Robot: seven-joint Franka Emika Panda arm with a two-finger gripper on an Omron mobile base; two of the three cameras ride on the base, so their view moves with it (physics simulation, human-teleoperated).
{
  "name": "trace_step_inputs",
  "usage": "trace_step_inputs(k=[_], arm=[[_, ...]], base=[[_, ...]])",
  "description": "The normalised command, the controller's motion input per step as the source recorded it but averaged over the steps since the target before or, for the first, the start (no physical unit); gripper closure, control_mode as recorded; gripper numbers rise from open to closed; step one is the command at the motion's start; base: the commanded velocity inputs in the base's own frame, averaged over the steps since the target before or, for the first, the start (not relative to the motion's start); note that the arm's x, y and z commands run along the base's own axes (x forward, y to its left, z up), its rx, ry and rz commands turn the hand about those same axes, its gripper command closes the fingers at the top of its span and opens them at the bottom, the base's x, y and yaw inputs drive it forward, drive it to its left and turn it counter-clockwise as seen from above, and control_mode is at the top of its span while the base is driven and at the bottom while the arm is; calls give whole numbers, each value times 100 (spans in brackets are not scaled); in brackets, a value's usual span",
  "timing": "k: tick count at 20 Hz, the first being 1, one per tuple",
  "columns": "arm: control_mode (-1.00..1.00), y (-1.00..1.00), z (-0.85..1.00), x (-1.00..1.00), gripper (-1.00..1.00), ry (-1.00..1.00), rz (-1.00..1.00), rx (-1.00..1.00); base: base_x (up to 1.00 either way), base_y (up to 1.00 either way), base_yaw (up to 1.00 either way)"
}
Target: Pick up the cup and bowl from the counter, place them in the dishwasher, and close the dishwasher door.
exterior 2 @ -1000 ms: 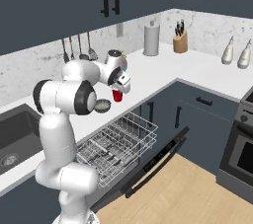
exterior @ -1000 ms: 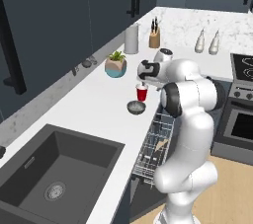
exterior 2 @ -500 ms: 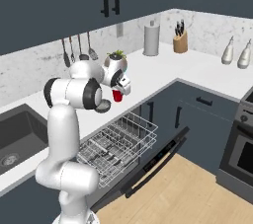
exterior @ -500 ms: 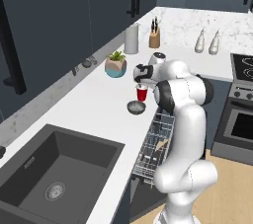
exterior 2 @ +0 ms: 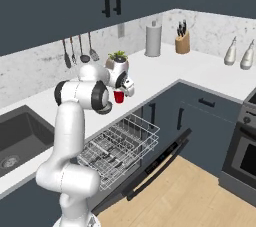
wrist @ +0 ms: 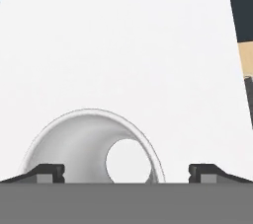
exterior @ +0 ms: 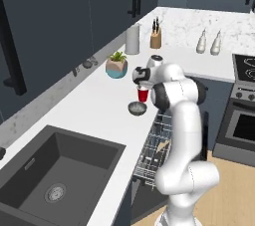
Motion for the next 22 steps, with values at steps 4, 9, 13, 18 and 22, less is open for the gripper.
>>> trace_step_inputs(k=[4, 9, 13, 18, 22], arm=[[-100, -4, -23, 12, -100, 3, -3, 0], [-100, 0, -20, -1, 100, 5, 0, 0], [-100, 0, -9, -29, 100, 2, -2, 1], [-100, -25, -1, -77, 100, 0, -9, 7], [-100, -71, 0, -100, 100, 0, -16, 12]], base=[[0, 0, 0], [0, 0, 0], [0, 0, 0], [0, 0, 0], [0, 0, 0]])
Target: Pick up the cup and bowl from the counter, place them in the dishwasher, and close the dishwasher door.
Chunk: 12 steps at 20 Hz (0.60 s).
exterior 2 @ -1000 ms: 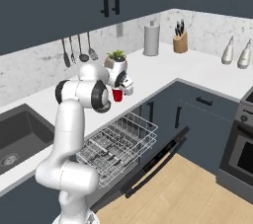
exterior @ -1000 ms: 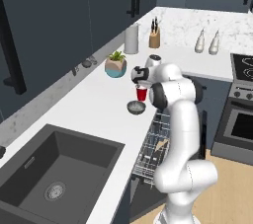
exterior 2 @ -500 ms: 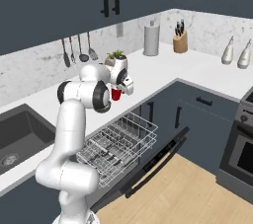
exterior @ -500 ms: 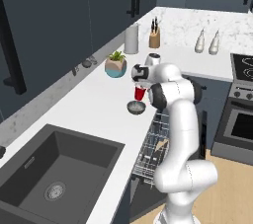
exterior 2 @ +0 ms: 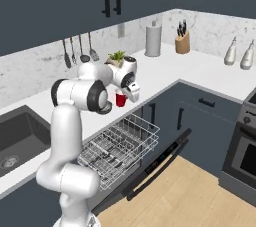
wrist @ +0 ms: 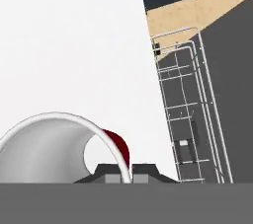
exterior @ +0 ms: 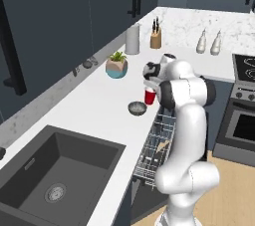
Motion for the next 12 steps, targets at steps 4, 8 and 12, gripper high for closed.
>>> trace_step_inputs(k=[4, 8, 12], arm=[[-100, -97, 0, -100, 100, -4, -16, 14], [-100, -88, -5, -94, 100, -1, -14, 10], [-100, -51, -44, -50, 100, 5, -6, 3]], base=[[0, 0, 0], [0, 0, 0], [0, 0, 0]])
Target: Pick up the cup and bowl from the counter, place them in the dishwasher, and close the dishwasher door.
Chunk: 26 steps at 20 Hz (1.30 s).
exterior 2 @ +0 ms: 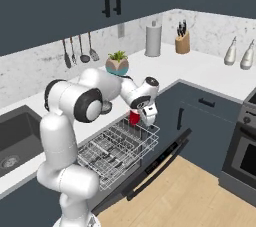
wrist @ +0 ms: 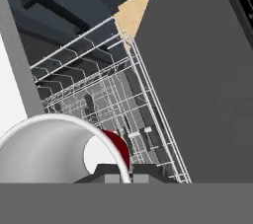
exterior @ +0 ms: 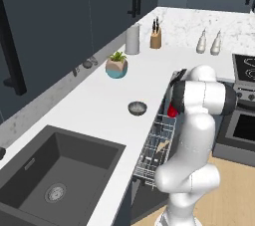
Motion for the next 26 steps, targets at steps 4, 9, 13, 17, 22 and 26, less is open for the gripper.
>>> trace_step_inputs(k=[4, 9, 13, 17, 22, 26], arm=[[-100, -12, -58, -11, 100, 9, -3, 12], [-100, 0, -53, 14, 100, 8, -3, 21], [-100, 0, -48, 41, 100, 10, -5, 19], [-100, 0, -53, 32, 100, 14, -7, 13], [-100, 4, -51, 40, 100, 19, -9, 12], [-100, 16, -41, 25, 100, 16, -9, 12]], base=[[0, 0, 0], [0, 0, 0], [0, 0, 0], [0, 0, 0], [0, 0, 0], [0, 0, 0]])
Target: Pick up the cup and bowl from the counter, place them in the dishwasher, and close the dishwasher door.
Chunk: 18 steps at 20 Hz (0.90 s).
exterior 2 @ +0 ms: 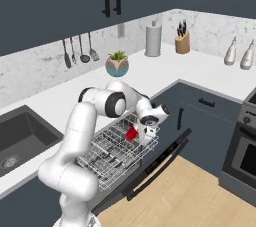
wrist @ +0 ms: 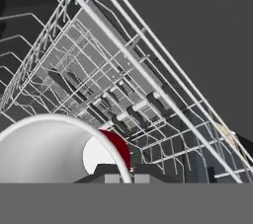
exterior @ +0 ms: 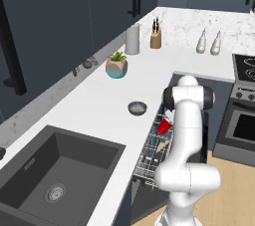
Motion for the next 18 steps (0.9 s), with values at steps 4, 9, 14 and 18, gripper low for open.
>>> trace_step_inputs(k=[4, 9, 14, 18], arm=[[-100, 20, -44, 13, 100, 17, -10, 10], [-100, 22, -46, 6, 100, 18, -10, 8], [-100, 20, -39, 0, 100, 11, -11, 4], [-100, 7, -32, 0, -100, 6, -15, 0]], base=[[0, 0, 0], [0, 0, 0], [0, 0, 0], [0, 0, 0]])
